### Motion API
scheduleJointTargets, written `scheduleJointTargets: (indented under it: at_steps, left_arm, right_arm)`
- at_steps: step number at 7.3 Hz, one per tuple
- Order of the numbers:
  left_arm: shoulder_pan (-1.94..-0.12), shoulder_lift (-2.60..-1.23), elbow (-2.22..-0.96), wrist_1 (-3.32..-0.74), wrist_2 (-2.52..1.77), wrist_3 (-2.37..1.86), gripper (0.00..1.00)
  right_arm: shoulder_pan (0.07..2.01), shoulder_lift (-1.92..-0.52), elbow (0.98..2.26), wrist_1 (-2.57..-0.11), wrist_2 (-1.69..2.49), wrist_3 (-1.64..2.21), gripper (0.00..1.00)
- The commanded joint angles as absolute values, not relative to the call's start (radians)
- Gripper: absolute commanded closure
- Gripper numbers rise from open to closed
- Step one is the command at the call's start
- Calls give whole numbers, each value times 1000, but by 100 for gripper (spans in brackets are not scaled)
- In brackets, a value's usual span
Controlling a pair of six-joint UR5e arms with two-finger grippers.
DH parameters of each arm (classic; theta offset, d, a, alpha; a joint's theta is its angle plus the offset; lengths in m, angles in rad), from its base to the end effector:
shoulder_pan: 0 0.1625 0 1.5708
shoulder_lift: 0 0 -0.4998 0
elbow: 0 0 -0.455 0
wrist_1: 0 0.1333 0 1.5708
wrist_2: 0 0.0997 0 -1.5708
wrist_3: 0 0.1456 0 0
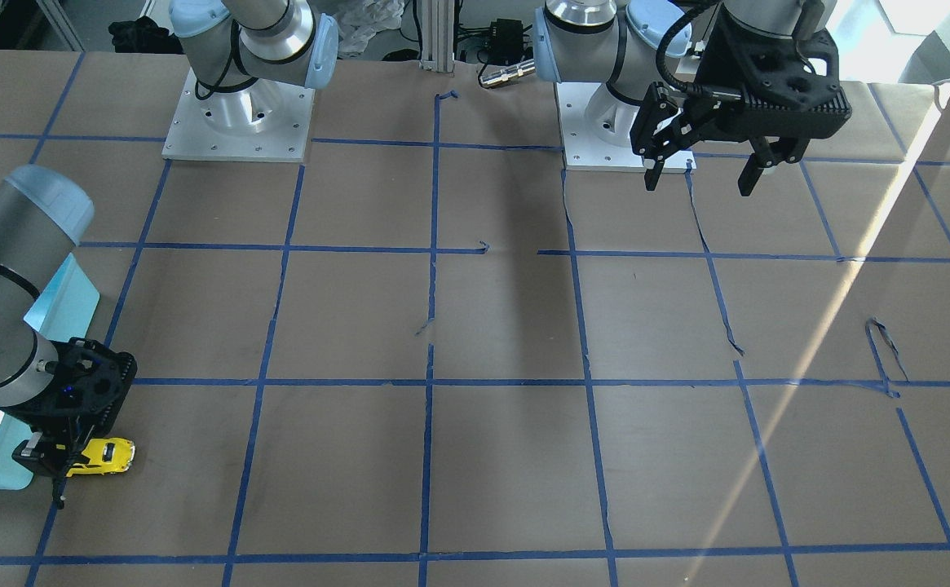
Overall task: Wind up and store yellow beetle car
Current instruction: 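Lower the right gripper onto the yellow car beside the bin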
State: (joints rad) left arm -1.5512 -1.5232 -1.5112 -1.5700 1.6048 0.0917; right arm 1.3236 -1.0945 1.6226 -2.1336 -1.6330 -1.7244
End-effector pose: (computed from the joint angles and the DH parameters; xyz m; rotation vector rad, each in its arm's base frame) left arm -0.1177 -0.5458 0.5765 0.1088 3.0954 -0.1642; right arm -0.0574 -0.7352 0.2356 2.0710 -2.2770 -0.0503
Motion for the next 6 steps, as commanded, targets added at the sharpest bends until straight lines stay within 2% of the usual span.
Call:
scheduleJointTargets:
  at_steps: [1,4,5,6]
  left_arm:
    - [-1551,-1529,-1512,-1565,1605,94,0]
    - [-1551,-1528,-1511,-1566,1598,94,0]
    - [-1551,-1523,-1512,-1566,1597,94,0]
    - [-1551,-1520,-1513,-1568,1597,95,0]
  right_arm:
    - [1312,-1030,1638,-2277,-1658,-1926,0]
    - [1308,-1000,1638,-2293,-1666,-1933,0]
    - [1308,-997,1647,-2292,-1675,-1931,11]
    - [1308,-993,1652,-2293,-1677,-1933,48]
